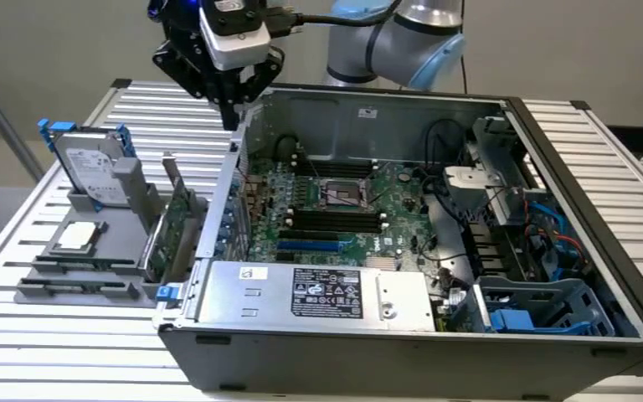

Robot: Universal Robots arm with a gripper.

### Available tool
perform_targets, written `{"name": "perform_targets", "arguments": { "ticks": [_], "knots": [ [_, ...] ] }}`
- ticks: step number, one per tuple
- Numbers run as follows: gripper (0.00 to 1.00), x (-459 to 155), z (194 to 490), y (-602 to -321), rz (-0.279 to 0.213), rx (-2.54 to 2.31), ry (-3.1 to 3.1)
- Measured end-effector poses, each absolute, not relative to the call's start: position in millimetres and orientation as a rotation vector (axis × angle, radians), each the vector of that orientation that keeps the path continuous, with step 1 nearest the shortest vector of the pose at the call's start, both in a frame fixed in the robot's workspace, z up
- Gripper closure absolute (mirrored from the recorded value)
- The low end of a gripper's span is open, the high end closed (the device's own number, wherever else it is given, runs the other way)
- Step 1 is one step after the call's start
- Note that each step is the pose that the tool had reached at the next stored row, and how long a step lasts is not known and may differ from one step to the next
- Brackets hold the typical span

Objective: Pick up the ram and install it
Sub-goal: 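Reach for the ram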

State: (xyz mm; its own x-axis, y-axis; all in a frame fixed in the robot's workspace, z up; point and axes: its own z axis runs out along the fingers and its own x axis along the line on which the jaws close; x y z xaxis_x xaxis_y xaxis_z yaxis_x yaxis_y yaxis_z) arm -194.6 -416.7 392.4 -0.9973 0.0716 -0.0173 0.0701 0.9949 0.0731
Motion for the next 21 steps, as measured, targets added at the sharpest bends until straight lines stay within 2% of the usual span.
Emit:
{"name": "perform_targets", "arguments": {
  "ticks": [21],
  "knots": [
    [1.0, -288.0, 387.4, -439.6, 0.112, 0.111, 3.118]
  ]
}}
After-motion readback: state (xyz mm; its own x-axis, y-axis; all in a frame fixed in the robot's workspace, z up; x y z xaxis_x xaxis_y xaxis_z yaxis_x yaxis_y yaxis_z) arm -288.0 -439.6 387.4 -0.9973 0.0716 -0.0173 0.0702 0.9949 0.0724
